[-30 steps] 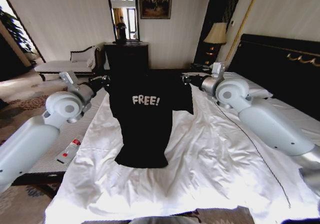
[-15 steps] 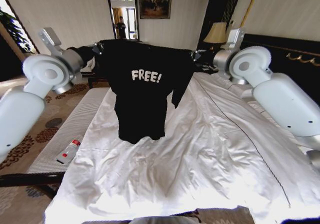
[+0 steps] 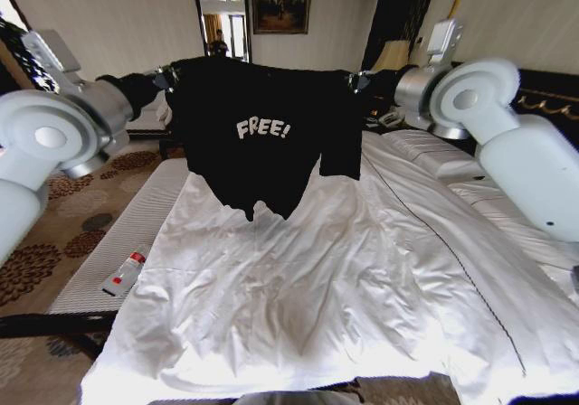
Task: Fold the clothes on the bed.
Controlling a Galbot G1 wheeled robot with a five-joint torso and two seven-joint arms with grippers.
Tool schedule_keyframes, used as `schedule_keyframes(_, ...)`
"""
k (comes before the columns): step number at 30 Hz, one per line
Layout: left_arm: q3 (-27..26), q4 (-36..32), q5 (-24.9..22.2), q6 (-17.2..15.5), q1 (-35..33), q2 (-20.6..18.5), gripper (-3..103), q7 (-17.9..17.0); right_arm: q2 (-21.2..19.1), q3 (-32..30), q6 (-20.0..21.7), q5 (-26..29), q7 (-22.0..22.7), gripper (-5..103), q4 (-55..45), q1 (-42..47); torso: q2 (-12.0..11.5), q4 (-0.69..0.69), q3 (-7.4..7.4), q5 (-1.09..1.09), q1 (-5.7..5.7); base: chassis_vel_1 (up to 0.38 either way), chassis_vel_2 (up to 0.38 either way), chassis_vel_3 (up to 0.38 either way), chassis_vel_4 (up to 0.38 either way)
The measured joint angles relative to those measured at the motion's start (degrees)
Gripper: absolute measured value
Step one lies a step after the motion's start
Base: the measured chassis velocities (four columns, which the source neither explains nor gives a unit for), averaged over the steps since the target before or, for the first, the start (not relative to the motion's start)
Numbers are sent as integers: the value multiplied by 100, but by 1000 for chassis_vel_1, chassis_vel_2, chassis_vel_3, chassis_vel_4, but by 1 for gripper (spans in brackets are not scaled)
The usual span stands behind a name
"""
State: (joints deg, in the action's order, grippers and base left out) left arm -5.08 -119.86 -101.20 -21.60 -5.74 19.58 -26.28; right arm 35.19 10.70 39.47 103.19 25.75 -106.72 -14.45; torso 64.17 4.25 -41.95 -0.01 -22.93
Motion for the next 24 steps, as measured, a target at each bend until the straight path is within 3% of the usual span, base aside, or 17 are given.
schedule_keyframes(8, -279, -750, -678, -84, 71, -781, 2, -119, -418, -857, 206, 1076, 607, 1, -950, 264, 0, 1, 0, 1, 0, 0, 0, 0, 0)
schedule_keyframes(14, -633, -1366, -1476, -93, 189, -1508, 2, -114, -1094, -1896, 285, 2000, 787, 1, -1723, 772, 1, 2, 1, 0, 1, 0, 0, 0, 0)
schedule_keyframes(17, -978, -1705, -2077, -168, 267, -2009, 2, -116, -1816, -3023, 286, 2605, 740, 1, -2209, 1564, 1, 0, 1, 5, 1, 0, 0, 0, 0)
schedule_keyframes(18, -1031, -1818, -2249, -222, 275, -2186, 2, -115, -2112, -3313, 287, 2785, 691, 1, -2369, 1783, 1, 5, 1, 5, 1, 0, 0, 0, 0)
schedule_keyframes(24, -1022, -2034, -2580, -356, 407, -2527, 2, -214, -2495, -3623, 285, 3283, 827, 1, -2693, 1897, 2, -1, 1, 0, 2, 0, 0, 0, 0)
